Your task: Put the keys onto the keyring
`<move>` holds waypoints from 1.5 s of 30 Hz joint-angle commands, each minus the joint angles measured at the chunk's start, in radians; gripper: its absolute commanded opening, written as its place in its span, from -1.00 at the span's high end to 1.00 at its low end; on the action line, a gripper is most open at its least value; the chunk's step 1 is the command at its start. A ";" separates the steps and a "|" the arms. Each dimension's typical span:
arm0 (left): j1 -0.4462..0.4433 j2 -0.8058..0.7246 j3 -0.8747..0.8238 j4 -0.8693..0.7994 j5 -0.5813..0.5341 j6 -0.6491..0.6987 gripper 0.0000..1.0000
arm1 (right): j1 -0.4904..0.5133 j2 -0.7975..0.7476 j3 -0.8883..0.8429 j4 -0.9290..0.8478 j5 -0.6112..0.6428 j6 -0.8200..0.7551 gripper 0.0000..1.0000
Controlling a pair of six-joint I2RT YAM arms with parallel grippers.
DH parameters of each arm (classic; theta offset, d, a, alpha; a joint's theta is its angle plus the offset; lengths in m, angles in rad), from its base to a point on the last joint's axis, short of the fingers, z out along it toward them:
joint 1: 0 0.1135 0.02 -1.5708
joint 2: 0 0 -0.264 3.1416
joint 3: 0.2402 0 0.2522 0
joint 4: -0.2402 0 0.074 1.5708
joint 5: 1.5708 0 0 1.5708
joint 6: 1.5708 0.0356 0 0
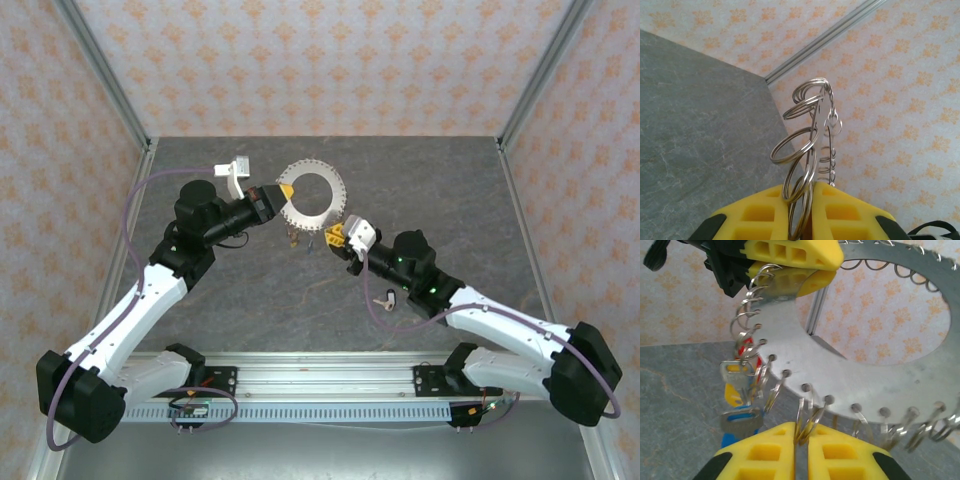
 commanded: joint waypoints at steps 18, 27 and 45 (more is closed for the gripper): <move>-0.004 0.005 0.097 0.004 0.021 0.056 1.00 | 0.010 -0.066 -0.003 0.005 -0.098 -0.023 0.66; -0.003 0.014 0.110 -0.021 0.022 0.075 1.00 | 0.013 -0.132 0.035 -0.079 -0.034 -0.097 0.60; -0.002 0.012 0.143 -0.076 0.034 0.106 1.00 | 0.022 -0.042 0.072 -0.133 0.116 -0.298 0.54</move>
